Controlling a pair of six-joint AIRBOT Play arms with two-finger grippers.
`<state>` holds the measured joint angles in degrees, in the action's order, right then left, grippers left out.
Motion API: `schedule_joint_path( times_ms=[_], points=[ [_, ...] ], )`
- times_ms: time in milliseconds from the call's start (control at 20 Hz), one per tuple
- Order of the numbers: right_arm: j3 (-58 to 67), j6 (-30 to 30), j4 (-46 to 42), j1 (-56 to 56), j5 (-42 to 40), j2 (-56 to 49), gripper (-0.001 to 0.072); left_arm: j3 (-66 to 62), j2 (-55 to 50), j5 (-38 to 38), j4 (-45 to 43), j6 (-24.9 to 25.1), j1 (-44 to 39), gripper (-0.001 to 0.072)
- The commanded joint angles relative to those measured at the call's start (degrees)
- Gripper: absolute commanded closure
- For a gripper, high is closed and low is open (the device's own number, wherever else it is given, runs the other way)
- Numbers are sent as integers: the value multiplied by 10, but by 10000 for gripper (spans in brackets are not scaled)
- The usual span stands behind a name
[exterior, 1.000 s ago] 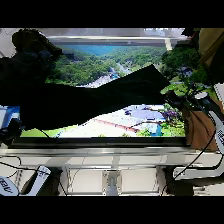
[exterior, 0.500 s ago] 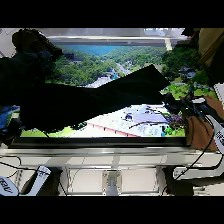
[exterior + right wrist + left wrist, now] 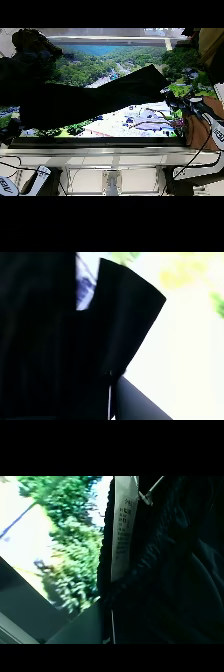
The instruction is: Fold the clothes and pants, and hang the long-sleeved shirts on hangers.
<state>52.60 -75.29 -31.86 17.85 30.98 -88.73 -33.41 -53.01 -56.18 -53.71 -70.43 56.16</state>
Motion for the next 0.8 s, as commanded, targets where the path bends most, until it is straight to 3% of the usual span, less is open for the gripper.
schedule_joint_path(
  times_ms=[0,200,350,550,750],
  points=[
    [43,38,-5,4,69,16,702,-19,4,0,-28,4,1,690],
    [64,40,-74,21,161,141,703,-82,26,-16,-107,3,1,690],
    [66,40,-84,43,247,276,703,-122,28,-18,-109,3,1,690],
    [70,-4,-117,64,269,450,703,-137,26,-18,-112,4,1,690],
    [105,-23,-126,64,287,453,703,-137,25,-33,-170,4,1,690]
  ],
)
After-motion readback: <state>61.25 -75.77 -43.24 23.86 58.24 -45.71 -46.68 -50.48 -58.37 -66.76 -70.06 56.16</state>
